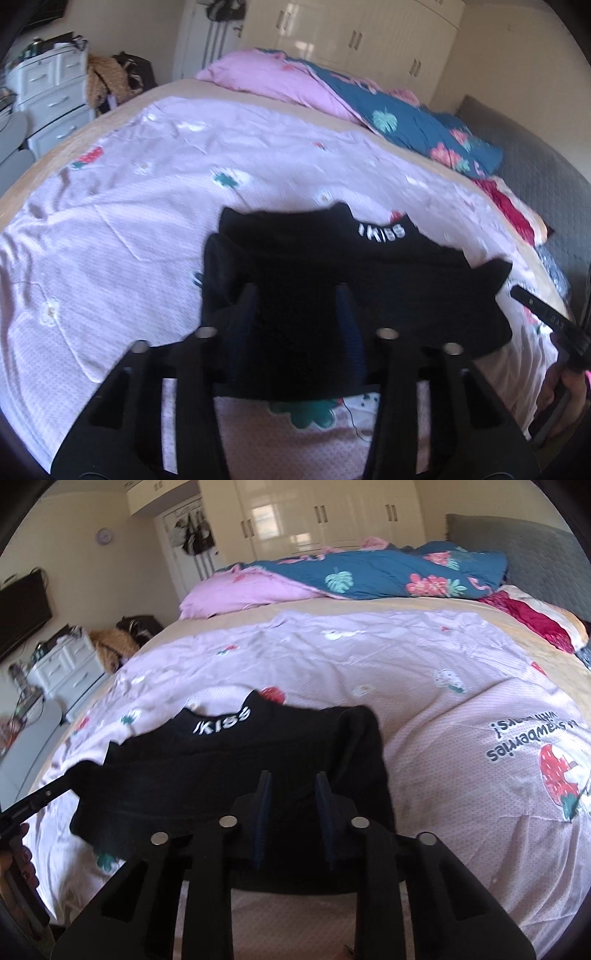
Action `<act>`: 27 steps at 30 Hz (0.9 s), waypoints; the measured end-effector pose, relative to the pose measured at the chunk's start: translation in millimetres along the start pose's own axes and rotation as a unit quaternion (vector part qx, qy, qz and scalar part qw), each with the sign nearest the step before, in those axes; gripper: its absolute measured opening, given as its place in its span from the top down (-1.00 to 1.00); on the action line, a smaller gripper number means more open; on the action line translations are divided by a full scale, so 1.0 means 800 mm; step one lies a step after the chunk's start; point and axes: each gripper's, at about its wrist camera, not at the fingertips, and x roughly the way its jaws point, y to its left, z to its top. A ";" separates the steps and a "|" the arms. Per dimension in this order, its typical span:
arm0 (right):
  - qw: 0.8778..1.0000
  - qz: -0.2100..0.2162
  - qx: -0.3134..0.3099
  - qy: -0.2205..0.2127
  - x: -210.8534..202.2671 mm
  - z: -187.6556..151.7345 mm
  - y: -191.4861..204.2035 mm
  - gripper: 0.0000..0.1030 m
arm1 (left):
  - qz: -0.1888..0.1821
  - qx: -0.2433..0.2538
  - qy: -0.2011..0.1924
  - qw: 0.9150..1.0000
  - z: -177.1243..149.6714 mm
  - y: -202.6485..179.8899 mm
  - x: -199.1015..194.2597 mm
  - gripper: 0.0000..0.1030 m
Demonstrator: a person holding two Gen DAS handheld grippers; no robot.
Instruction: Fold small clothes
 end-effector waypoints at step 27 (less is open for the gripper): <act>0.992 -0.051 -0.076 0.086 0.093 -0.034 0.044 0.60 | 0.064 0.043 0.069 0.995 -0.010 -0.015 0.085 0.92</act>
